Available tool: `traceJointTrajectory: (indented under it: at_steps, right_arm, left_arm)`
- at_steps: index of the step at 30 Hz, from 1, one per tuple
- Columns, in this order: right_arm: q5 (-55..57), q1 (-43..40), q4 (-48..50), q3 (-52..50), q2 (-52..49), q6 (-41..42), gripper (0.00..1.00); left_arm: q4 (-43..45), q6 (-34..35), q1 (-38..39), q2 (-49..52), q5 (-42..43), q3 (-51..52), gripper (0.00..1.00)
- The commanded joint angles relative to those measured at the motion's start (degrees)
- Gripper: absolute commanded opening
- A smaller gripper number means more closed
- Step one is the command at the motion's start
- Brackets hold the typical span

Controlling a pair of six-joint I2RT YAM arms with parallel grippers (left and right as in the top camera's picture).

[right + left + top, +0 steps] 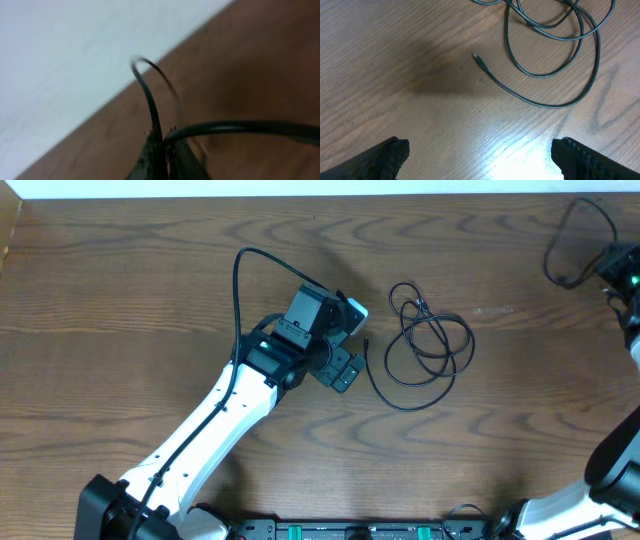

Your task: Untangle cables

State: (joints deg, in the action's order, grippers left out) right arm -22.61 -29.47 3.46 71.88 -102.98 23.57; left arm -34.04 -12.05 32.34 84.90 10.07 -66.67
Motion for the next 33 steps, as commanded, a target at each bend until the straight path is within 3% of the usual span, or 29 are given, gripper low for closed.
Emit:
traceJointTrajectory:
  at_steps: [1, 18, 21, 23, 27, 29, 33]
  right_arm:
    - [-5.7, -3.52, 5.18, 1.09, -4.83, -0.74, 0.01]
    - [-7.37, -3.98, 9.38, 1.07, -19.87, -0.28, 0.07]
    - [-7.98, -2.93, 10.54, 1.09, -19.91, -0.28, 0.22]
    - [-11.17, -3.58, 10.47, 1.11, -19.34, -0.26, 0.23]
    - [-13.2, -5.14, 8.28, 1.22, -15.89, 0.17, 0.49]
    - [-8.61, -5.57, 0.57, 1.27, -11.96, 0.63, 0.63]
    - [-3.26, -4.92, -12.83, 1.27, -8.24, 3.78, 0.78]
  left_arm:
    - [0.0, -0.13, -0.17, 0.17, -0.68, -0.68, 0.98]
    - [-0.02, -0.13, -0.17, 0.17, -0.7, -0.68, 0.98]
    - [-0.02, -0.13, -0.17, 0.17, -0.68, -0.68, 0.98]
    - [-0.02, -0.13, -0.17, 0.17, -0.7, -0.68, 0.98]
    - [-0.02, -0.13, -0.17, 0.17, -0.7, -0.68, 0.98]
    - [0.0, -0.13, -0.17, 0.17, -0.68, -0.68, 0.98]
    - [0.0, -0.13, -0.17, 0.17, -0.7, -0.68, 0.98]
